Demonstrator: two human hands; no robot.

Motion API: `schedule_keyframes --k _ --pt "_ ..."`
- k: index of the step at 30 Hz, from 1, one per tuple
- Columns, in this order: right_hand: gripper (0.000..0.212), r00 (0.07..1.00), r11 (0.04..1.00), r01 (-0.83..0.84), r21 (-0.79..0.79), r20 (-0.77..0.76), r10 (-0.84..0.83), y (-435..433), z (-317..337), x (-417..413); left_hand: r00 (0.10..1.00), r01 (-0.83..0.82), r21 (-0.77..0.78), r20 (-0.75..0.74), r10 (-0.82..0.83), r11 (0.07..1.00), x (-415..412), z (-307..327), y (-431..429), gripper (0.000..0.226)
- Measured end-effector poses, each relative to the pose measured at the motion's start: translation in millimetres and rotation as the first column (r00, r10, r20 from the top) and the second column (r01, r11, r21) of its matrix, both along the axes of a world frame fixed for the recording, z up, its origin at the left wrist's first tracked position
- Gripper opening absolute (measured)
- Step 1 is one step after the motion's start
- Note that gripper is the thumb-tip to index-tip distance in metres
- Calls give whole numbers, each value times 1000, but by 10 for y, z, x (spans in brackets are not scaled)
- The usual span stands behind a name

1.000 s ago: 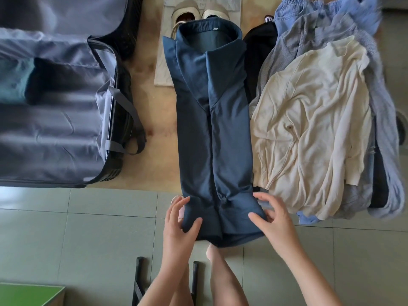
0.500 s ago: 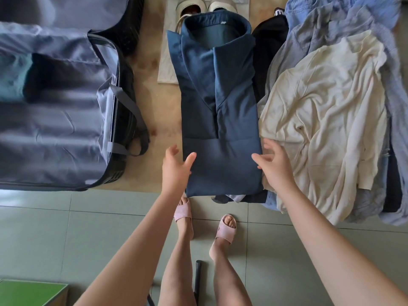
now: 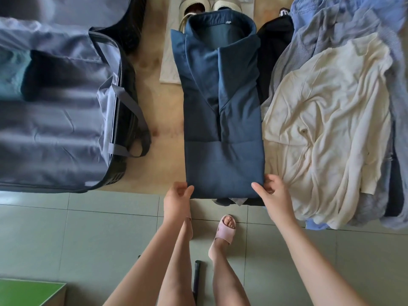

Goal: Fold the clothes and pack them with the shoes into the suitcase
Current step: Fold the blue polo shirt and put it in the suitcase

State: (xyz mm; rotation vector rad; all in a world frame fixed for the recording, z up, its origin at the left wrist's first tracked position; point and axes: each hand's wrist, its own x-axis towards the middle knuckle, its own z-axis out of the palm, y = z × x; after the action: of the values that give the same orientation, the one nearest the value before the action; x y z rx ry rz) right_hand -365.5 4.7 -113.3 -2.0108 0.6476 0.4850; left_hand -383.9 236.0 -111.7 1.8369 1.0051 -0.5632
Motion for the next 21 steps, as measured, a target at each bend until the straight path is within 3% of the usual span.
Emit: schedule_keyframes --k 7,10,12,14,17,19,21 --pt "23 981 956 -148 -254 84 174 -19 27 61 989 19 22 149 -22 1000 -41 16 69 7" --pt "29 974 930 -212 -300 15 226 -8 -13 25 991 56 23 124 -58 998 -110 -61 110 4" --pt "40 972 924 -198 -327 54 228 -4 -22 -15 989 88 29 115 -91 996 -136 -96 138 17" --pt "60 934 900 -201 -386 201 295 -5 -22 -64 969 136 82 196 -150 987 -162 -106 177 38" --pt "83 781 775 -385 -500 271 563 -69 -50 -128 824 387 335 293 -485 859 -191 -126 221 59" --pt "86 677 656 -535 -532 195 710 -119 -99 -167 670 548 456 263 -694 701 -216 -136 185 66" --pt "81 651 615 -577 -538 151 744 -146 -125 -173 579 618 508 221 -785 599 -258 -170 124 69"
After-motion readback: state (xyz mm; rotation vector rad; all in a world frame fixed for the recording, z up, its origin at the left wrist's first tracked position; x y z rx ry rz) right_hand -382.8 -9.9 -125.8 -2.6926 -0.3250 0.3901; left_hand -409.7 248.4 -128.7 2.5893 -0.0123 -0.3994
